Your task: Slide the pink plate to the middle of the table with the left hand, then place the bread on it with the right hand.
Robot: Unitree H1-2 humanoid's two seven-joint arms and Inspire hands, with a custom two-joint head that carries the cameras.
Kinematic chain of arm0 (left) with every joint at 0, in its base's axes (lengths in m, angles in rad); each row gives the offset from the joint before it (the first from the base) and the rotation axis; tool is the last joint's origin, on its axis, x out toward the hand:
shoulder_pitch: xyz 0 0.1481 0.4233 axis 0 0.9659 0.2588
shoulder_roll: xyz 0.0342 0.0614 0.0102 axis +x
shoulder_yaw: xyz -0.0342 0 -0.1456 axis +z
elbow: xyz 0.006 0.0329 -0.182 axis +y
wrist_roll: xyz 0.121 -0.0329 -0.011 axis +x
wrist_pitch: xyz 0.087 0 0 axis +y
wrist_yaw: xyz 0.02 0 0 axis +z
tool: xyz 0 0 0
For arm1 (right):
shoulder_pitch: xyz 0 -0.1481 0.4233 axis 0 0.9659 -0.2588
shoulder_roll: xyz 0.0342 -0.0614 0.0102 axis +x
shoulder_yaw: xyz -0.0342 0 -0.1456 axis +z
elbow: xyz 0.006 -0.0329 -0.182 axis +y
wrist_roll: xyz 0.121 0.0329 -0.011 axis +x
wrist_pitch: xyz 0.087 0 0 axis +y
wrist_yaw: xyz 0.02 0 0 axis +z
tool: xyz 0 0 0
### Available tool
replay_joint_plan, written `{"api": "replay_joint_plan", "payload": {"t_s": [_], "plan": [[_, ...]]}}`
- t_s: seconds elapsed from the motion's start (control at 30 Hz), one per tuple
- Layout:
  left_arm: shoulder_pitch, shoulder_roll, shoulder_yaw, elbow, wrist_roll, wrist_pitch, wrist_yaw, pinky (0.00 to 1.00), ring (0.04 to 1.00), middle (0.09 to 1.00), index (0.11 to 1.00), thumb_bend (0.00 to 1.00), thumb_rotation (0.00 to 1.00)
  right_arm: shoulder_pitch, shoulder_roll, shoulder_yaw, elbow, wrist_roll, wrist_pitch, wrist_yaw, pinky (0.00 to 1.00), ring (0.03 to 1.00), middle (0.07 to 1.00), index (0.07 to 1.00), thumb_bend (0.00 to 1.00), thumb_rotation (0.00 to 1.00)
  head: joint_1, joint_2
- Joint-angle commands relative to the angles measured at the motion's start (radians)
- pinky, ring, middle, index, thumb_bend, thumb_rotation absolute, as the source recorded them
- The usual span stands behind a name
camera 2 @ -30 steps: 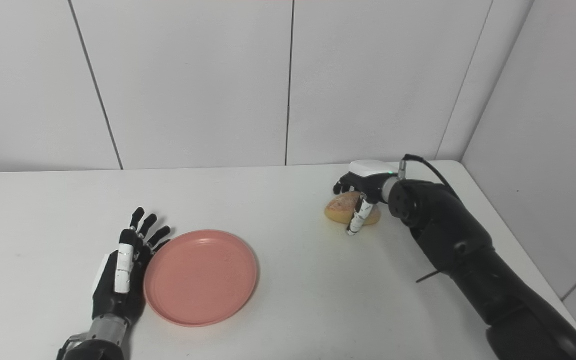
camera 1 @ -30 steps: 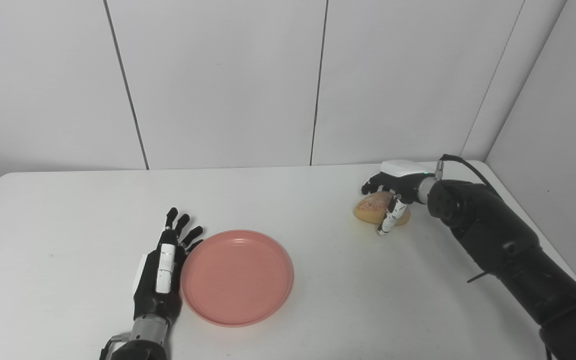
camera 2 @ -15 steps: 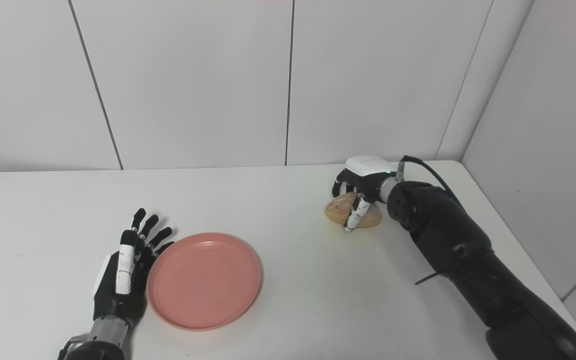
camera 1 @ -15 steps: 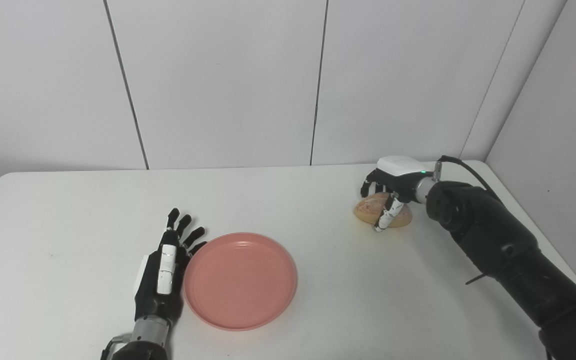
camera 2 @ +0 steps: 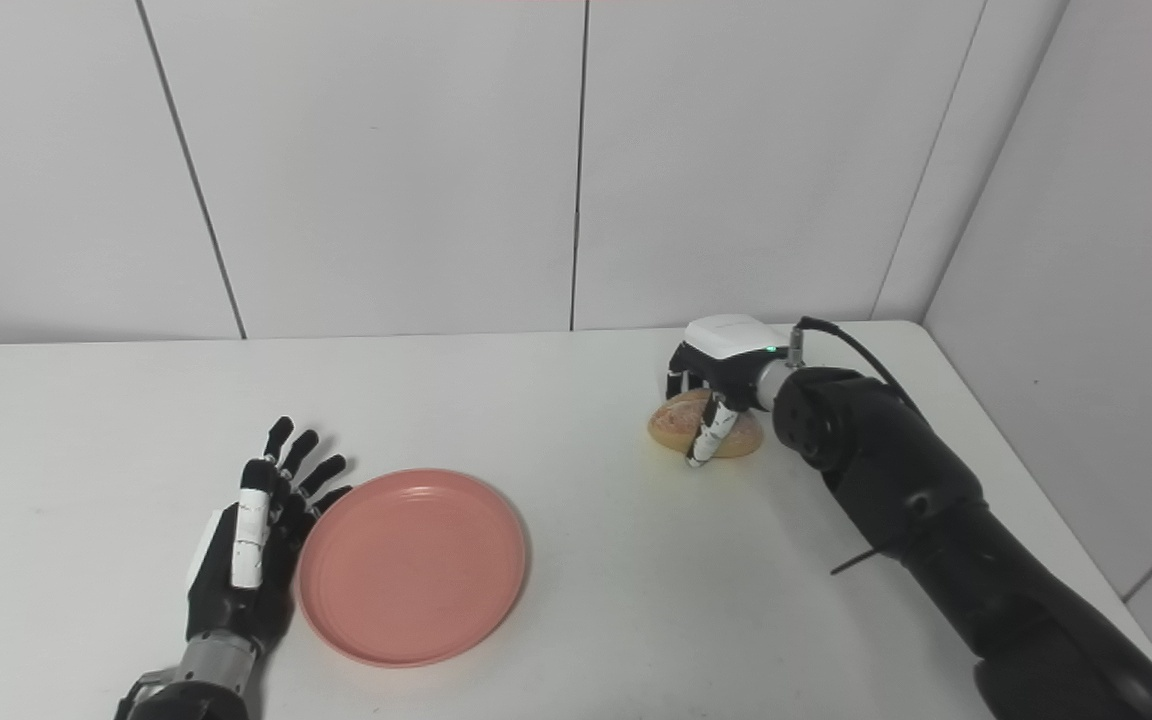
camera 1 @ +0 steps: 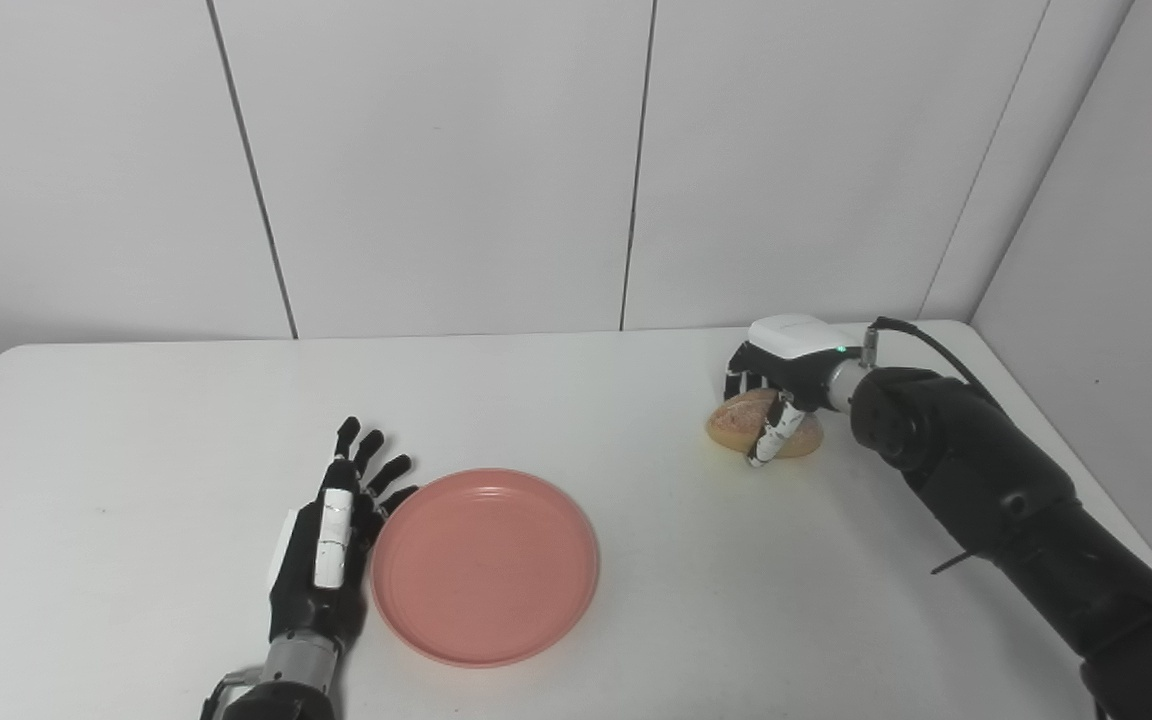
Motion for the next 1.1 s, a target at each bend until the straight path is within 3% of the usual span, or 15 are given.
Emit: {"api": "replay_joint_plan", "payload": {"t_s": [0.0,0.23,0.47,0.63,0.8,0.87,1.07], "plan": [[0.015,-0.007,-0.001,0.009,-0.011,0.038,-0.003,0.77,0.875,0.972,1.000,0.93,0.90,-0.037,-0.041,-0.009,-0.032,-0.003,-0.027,0.000,0.36,0.425,0.492,0.506,0.52,0.00,0.001,0.002],[0.014,-0.012,-0.003,0.010,-0.014,0.046,-0.005,0.75,0.870,0.976,1.000,0.93,0.91,-0.045,-0.050,-0.015,-0.143,0.012,-0.031,0.068,0.43,0.456,0.521,0.462,0.52,0.00,0.015,0.004],[0.015,-0.026,-0.004,0.009,-0.014,0.048,0.001,0.77,0.873,0.970,1.000,0.92,0.90,-0.056,-0.049,-0.023,-0.259,0.031,-0.044,0.122,0.37,0.440,0.505,0.485,0.52,0.00,0.054,0.006],[0.018,-0.043,-0.011,0.000,-0.004,0.058,0.013,0.80,0.877,0.970,1.000,0.91,0.90,-0.063,-0.038,-0.033,-0.376,0.046,-0.026,0.178,0.39,0.438,0.503,0.489,0.52,0.00,0.117,0.012],[0.016,-0.061,-0.025,-0.002,0.021,0.062,0.031,0.77,0.859,0.960,1.000,0.94,0.90,-0.065,-0.033,-0.035,-0.462,0.056,-0.020,0.220,0.39,0.434,0.504,0.491,0.52,0.00,0.177,0.015],[0.016,-0.072,-0.033,-0.002,0.028,0.061,0.039,0.76,0.856,0.957,1.000,0.95,0.89,-0.063,-0.037,-0.038,-0.487,0.063,-0.029,0.231,0.39,0.429,0.501,0.498,0.52,0.00,0.226,0.017],[0.014,-0.093,-0.047,0.008,0.036,0.048,0.042,0.82,0.863,0.979,1.000,0.93,0.90,-0.059,-0.034,-0.043,-0.556,0.104,-0.070,0.255,0.35,0.412,0.486,0.516,0.52,0.00,0.275,0.020]]}}
